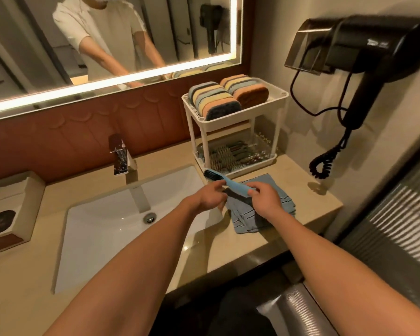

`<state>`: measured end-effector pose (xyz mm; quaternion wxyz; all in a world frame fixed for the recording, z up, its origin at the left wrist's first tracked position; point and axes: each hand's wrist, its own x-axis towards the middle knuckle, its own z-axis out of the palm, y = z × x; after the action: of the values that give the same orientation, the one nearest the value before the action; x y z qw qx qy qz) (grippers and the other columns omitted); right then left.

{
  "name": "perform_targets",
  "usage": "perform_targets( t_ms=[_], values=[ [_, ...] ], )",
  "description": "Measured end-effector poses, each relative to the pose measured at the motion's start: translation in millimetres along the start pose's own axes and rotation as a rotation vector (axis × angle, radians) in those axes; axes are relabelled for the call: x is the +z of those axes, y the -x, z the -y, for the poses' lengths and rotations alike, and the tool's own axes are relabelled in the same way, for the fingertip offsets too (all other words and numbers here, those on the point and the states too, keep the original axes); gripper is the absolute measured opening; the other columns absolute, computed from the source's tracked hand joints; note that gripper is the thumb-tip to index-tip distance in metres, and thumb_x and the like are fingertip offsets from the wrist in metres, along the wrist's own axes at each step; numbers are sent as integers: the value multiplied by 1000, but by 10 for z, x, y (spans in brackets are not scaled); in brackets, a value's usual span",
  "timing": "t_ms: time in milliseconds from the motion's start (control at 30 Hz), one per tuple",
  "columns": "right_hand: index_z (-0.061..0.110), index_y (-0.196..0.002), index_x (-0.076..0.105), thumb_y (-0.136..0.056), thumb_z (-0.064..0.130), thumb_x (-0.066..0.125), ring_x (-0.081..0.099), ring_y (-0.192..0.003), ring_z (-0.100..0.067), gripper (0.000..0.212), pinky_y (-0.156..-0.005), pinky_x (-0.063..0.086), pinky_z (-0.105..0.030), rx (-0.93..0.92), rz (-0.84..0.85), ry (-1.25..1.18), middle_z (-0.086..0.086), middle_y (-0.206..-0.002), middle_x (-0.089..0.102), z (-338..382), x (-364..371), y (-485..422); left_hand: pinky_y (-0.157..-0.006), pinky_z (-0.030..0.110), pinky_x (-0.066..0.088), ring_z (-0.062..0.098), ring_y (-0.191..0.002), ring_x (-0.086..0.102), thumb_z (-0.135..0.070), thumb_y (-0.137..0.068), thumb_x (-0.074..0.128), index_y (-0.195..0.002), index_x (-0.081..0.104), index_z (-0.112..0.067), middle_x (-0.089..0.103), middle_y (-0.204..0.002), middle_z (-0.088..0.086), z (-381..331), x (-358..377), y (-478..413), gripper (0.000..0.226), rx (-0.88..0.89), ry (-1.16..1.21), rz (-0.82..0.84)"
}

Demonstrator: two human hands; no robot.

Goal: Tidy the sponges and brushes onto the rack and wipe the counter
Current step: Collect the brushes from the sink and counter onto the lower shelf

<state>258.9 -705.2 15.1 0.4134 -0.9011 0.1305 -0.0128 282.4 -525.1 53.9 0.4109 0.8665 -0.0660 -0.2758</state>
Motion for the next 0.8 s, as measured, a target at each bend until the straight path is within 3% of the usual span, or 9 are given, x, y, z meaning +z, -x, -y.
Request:
perform_targets(
  t_ms=[233, 367, 467, 533, 667, 800],
  values=[
    [16, -122, 68, -104, 18, 52, 57, -95, -20, 25, -83, 49, -36, 72, -103, -83, -2, -110, 64, -175, -167, -96, -113, 38, 41, 27, -140, 44, -6, -95, 52, -151, 43, -22, 43, -155, 7, -162, 167, -147, 59, 79, -48, -4],
    [19, -120, 69, -104, 19, 51, 59, -97, -22, 24, -81, 45, -31, 142, -144, -208, -4, -114, 66, -186, -117, -262, -110, 36, 39, 28, -140, 42, -11, -96, 54, -154, 38, -26, 40, -158, 8, -225, 167, -327, 62, 98, -138, -20],
    [19, -118, 70, -103, 18, 52, 60, -96, -25, 24, -83, 48, -33, 194, -174, -275, -8, -116, 68, -171, -46, -442, -119, 45, 34, 30, -144, 39, -27, -90, 53, -154, 37, -34, 41, -159, 8, -254, 150, -516, 66, 93, -271, -51],
    [17, -120, 70, -103, 17, 52, 59, -97, -26, 24, -82, 46, -31, 220, -182, -297, -10, -118, 68, -137, -18, -557, -119, 49, 35, 30, -144, 38, -34, -83, 51, -153, 37, -34, 41, -159, 5, -248, 137, -666, 71, 104, -339, -54],
    [13, -126, 67, -103, 18, 52, 61, -112, -30, 28, -85, 41, -27, 272, -205, -338, -12, -126, 66, -70, 16, -832, -115, 49, 39, 29, -139, 42, -24, -91, 56, -151, 41, -30, 46, -153, 6, -311, 109, -937, 62, 139, -403, -67],
    [15, -126, 68, -103, 19, 52, 62, -112, -31, 28, -90, 47, -34, 306, -234, -366, -11, -126, 67, -37, 86, -1175, -113, 49, 34, 29, -130, 46, -27, -94, 52, -147, 44, -34, 55, -142, 5, -389, 76, -1294, 53, 196, -431, -174]
  ],
)
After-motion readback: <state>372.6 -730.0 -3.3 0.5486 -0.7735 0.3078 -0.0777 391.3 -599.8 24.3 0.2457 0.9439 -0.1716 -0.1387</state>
